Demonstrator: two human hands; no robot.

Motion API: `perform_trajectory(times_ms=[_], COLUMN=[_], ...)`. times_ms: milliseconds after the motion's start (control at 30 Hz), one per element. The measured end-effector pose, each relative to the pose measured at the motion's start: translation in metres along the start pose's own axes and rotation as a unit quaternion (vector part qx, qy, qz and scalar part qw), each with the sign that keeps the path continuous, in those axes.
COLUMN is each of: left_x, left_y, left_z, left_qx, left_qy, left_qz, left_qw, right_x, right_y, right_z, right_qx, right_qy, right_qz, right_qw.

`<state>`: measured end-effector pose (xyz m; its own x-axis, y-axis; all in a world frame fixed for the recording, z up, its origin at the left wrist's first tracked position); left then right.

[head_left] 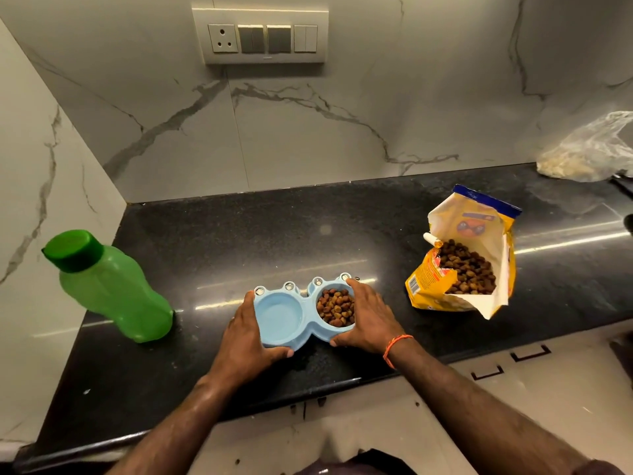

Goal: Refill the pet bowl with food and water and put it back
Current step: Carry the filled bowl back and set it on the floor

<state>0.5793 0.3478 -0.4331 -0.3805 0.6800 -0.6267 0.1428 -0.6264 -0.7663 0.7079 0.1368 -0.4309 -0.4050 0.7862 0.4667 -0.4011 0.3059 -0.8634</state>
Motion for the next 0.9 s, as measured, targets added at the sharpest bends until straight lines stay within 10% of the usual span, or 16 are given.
perform_trajectory(times_ms=[900], left_x=[-0.031], left_y=[-0.078], left_z=[0.026], left_qx=[-0.103], left_qy=[0.018], left_qz=[0.056], left_qw=[0.993], right_x=[0.03], right_y=[-0.061], right_z=[0.016], right_qx=[-0.093], right_qy=[-0.092], right_qz=[-0.135], right_qw=[0.982])
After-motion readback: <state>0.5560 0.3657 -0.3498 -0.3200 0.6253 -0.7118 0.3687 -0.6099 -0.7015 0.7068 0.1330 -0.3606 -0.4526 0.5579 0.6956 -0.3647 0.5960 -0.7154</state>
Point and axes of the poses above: each hand's wrist, its own z-axis away from the middle knuckle, its own y-axis out of the palm, x = y × z, the point moved 10 cm from there along -z, towards the middle knuckle, and after that the axes turned 2 degrees about -y, right-handed, at the moved point
